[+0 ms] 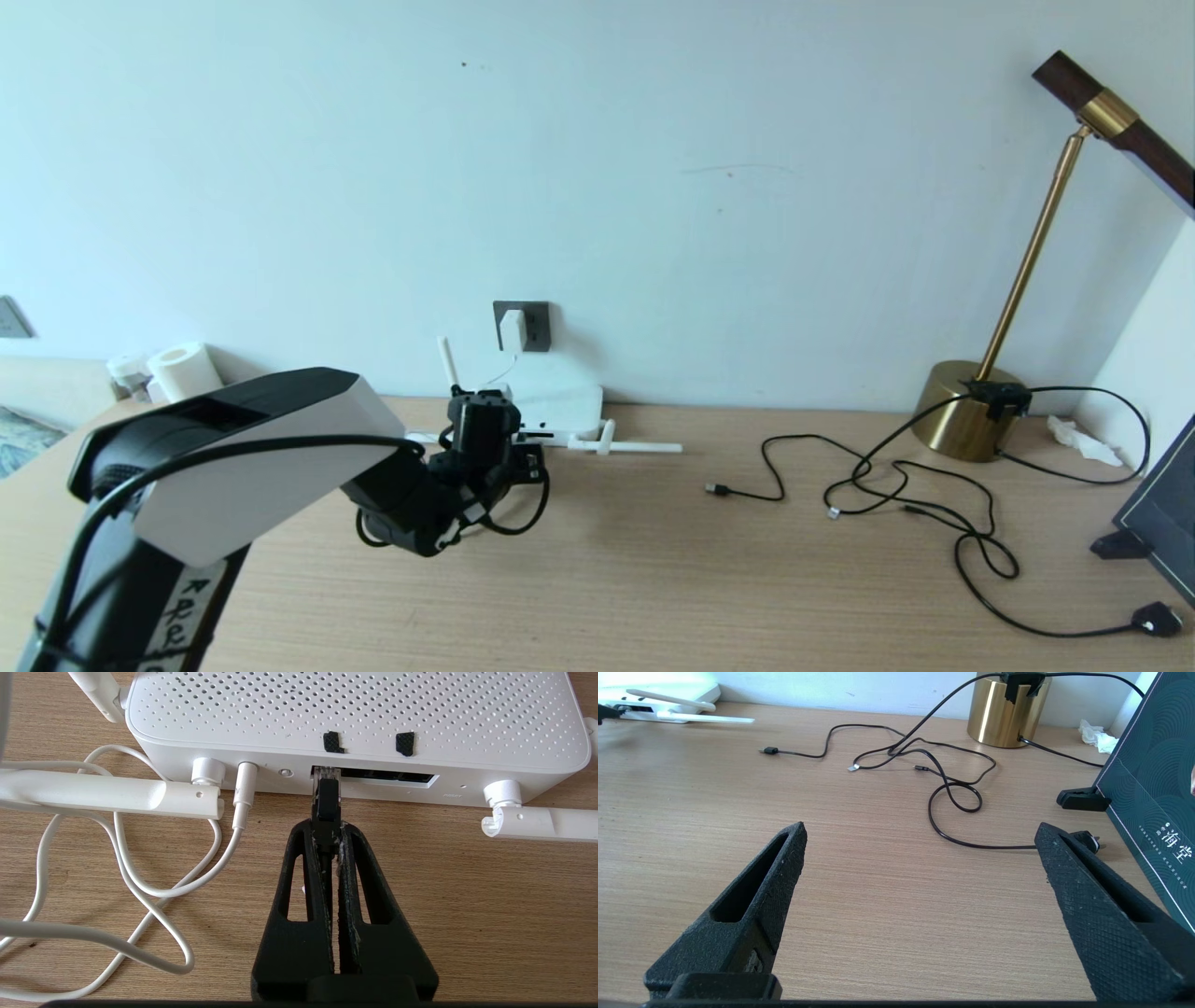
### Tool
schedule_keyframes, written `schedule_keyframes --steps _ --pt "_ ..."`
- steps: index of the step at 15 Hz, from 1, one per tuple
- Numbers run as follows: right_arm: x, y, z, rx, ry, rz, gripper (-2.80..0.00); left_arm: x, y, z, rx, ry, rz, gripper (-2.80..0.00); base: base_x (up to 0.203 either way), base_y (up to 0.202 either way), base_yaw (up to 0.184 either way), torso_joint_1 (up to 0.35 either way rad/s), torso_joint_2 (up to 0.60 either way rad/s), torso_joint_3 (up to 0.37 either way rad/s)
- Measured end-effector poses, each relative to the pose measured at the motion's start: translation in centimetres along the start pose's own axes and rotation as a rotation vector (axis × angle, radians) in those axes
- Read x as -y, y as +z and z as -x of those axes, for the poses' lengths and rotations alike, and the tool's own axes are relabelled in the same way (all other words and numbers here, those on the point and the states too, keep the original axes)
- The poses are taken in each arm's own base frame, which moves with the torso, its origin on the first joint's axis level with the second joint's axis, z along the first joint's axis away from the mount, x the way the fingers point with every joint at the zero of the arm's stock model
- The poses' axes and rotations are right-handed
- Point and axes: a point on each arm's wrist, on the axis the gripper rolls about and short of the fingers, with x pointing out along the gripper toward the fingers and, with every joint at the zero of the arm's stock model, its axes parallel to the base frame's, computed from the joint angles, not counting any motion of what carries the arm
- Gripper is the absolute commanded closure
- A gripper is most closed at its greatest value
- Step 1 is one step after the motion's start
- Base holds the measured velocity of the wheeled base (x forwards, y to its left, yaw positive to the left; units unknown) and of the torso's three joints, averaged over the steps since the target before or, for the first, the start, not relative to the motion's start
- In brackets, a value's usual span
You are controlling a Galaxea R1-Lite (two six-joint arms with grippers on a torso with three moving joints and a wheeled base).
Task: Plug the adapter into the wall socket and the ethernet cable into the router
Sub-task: Plug cable into router interface
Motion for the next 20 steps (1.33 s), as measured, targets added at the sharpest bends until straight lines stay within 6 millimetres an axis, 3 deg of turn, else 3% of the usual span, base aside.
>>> schedule_keyframes --steps 20 --pt "0.0 0.0 0.0 0.0 0.0 0.0 -2.8 0.26 0.18 0.25 0.004 -0.004 -0.003 0.0 0.0 0.0 0.0 0.0 0.0 0.0"
